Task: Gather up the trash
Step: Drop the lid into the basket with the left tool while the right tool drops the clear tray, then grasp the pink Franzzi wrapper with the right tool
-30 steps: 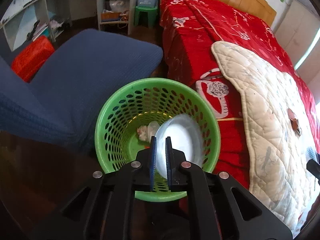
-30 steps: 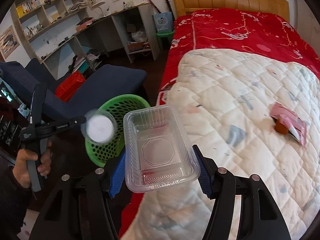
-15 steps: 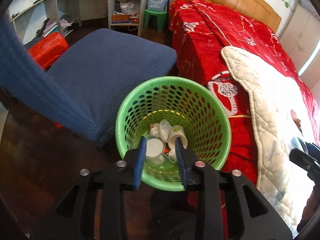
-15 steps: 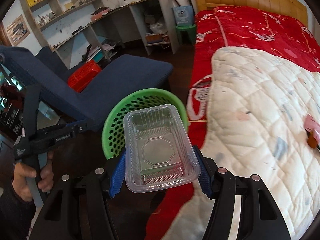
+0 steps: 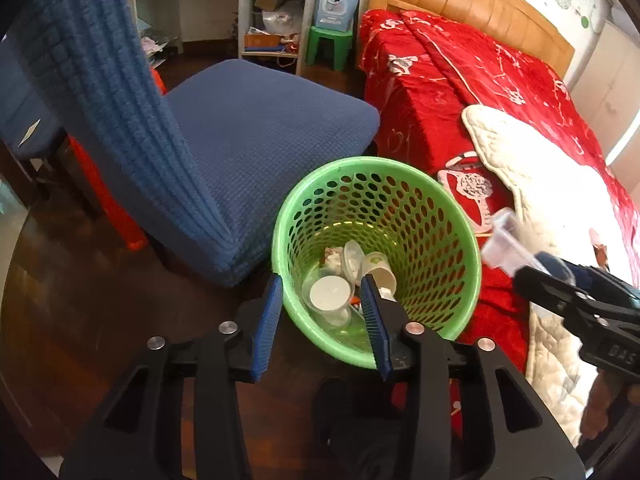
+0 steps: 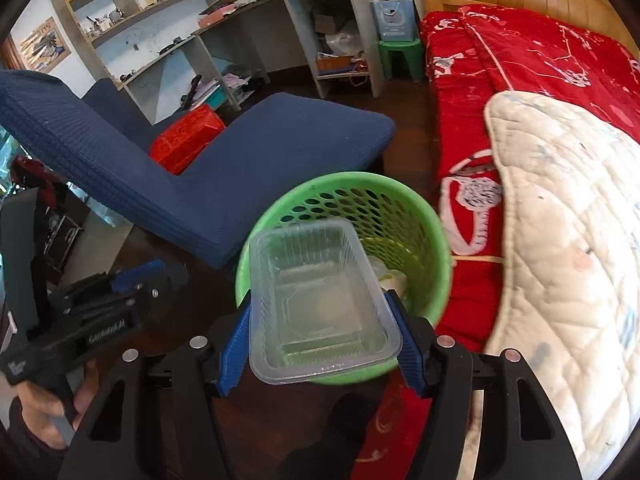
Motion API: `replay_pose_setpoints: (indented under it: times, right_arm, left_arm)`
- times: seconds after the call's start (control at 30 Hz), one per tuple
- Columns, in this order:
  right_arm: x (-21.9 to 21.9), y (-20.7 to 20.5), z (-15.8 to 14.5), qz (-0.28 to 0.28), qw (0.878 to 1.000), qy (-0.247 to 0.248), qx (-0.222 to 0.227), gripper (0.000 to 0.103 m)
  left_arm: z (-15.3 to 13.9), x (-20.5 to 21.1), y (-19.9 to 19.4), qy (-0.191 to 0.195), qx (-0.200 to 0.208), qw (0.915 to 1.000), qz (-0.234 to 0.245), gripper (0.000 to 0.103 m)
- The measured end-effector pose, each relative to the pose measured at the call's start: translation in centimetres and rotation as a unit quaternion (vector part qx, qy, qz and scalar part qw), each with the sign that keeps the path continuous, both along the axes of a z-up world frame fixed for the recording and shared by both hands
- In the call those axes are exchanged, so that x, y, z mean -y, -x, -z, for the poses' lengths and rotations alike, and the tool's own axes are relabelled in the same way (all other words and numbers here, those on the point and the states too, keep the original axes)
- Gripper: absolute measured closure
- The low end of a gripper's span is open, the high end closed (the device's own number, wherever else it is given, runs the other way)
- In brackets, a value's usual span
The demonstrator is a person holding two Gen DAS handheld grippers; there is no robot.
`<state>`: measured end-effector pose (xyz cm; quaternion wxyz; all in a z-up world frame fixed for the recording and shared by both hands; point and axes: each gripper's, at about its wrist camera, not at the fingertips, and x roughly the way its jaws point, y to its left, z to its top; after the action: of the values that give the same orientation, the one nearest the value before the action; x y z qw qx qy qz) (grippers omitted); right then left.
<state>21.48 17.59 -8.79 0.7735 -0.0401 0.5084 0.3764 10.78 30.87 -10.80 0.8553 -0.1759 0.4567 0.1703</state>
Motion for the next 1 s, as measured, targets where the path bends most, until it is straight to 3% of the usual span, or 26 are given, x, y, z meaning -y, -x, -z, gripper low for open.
replay_pose_setpoints:
  times: [0.23,0.57,1.0]
  right_arm:
    - [-0.3,0.1,-0.1,0.000,1.000,-0.018,-0.004,0.035]
    - [4.5,-0.6,-1.8,0.026,0.999,-0.020,0.012,0.034]
    - [18.2,-3.6,-2.4,0.105,0.992,0.043,0.050,0.030]
  left_arm:
    - [-0.1,0.5,-0.1,0.003,0.001,1.0000,0.003,0.058]
    - [-0.9,3.0,-1.1,-0.003,0.005,0.9997,0.023,0.055]
    - [-1.7,7.9,-3.5,-0.006,0.003,0.9977,0.068,0.054]
